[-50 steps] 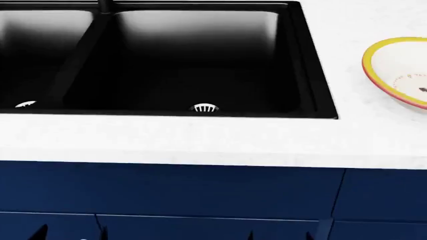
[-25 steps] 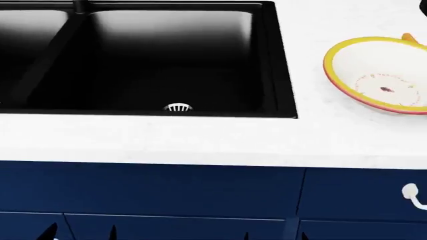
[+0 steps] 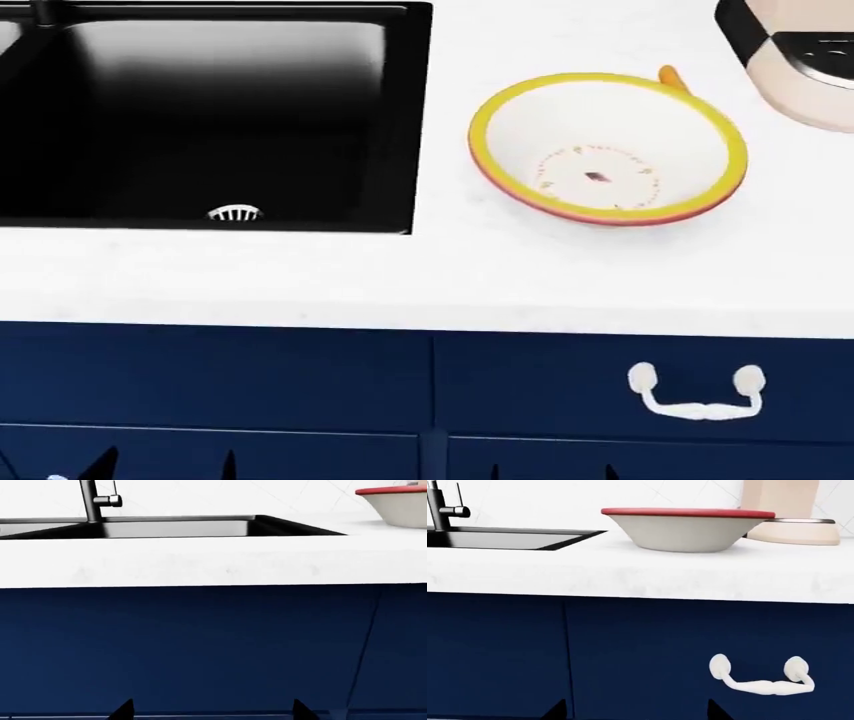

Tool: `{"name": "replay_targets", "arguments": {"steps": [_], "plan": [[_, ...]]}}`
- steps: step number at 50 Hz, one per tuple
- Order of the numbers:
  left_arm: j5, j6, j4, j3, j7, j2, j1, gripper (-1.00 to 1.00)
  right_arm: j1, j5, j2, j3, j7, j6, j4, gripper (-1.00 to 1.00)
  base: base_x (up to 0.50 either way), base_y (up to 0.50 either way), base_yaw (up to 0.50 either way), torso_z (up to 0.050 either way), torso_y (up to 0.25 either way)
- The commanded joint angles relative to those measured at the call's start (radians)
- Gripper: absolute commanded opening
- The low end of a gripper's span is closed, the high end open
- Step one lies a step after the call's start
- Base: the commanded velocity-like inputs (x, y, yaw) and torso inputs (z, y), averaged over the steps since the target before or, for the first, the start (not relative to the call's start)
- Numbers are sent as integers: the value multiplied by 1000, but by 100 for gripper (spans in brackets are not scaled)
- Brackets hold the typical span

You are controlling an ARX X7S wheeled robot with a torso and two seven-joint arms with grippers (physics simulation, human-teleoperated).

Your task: There is a mixed pile of frozen fruits and vegetables on the counter. Locate all the frozen vegetables and place the items in a bowl on the counter. Take all the frozen fruits and defrost them in a running sink.

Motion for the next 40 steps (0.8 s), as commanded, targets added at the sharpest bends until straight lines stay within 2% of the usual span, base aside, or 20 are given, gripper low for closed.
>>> {"name": "replay_targets", "arguments": {"steps": [1,17,26,40], "plan": [[-1,25,-2,-18,11,2,4,100,3,-1,-7,15,-6,-2,0,100,0,-500,0,0,0],[-20,26,-2,2,-8,-15,1,100,5,12,9,-5,13,-3,0,100,0,-500,0,0,0],[-35,27,3,6,-15,-26,6,100,6,23,17,-13,19,-5,1,100,0,-413,0,48,0],[-52,39,2,13,-28,-38,11,100,10,36,27,-25,29,-2,3,100,0,0,0,50,0]]}}
